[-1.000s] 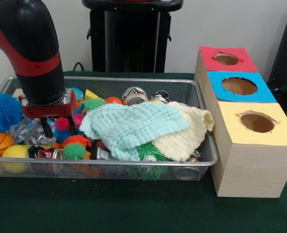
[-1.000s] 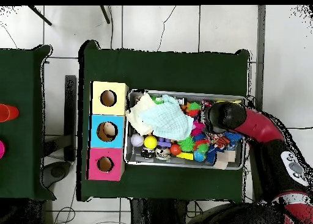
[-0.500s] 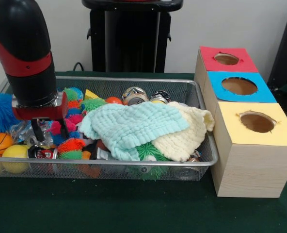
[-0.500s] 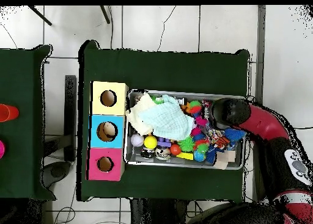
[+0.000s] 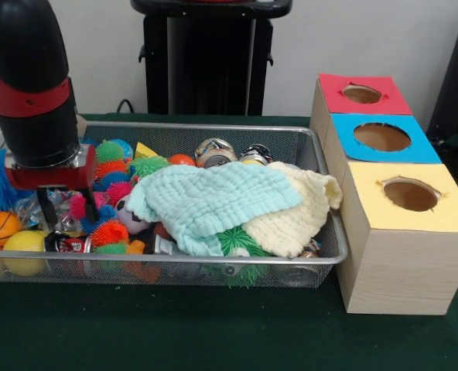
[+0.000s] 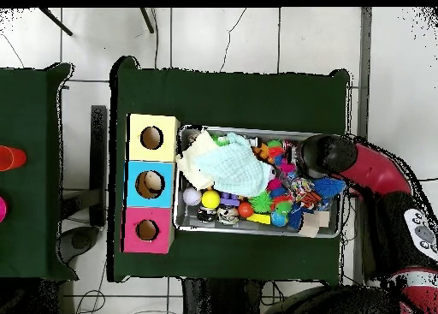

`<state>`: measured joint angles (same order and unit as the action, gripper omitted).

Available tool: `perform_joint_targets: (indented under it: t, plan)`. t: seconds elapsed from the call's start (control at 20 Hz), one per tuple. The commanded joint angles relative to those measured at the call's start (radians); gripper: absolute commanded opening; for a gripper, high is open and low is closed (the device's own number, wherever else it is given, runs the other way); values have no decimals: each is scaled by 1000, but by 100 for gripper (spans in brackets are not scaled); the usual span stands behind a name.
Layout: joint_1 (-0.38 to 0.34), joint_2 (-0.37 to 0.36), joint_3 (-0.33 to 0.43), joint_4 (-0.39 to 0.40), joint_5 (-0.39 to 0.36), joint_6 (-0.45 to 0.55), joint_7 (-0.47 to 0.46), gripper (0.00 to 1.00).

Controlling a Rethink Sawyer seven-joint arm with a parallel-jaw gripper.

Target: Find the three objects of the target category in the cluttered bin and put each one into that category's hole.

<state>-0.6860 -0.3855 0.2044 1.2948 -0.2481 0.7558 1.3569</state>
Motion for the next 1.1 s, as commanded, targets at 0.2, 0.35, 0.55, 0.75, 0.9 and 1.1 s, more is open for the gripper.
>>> perform_joint_targets:
  t: [0.2,0.35,0.55,0.75,0.9,1.1]
  plan:
    - [-28,-19,72,22,-58,62,-137,100]
    - [-33,-38,70,47,-76,45,-156,100]
    - [-46,-53,69,83,-95,11,-171,100]
    - [-58,-61,74,123,-121,-32,-173,100]
    - [-62,-71,79,149,-142,-51,-162,100]
    - [-72,-77,87,182,-172,-84,-145,100]
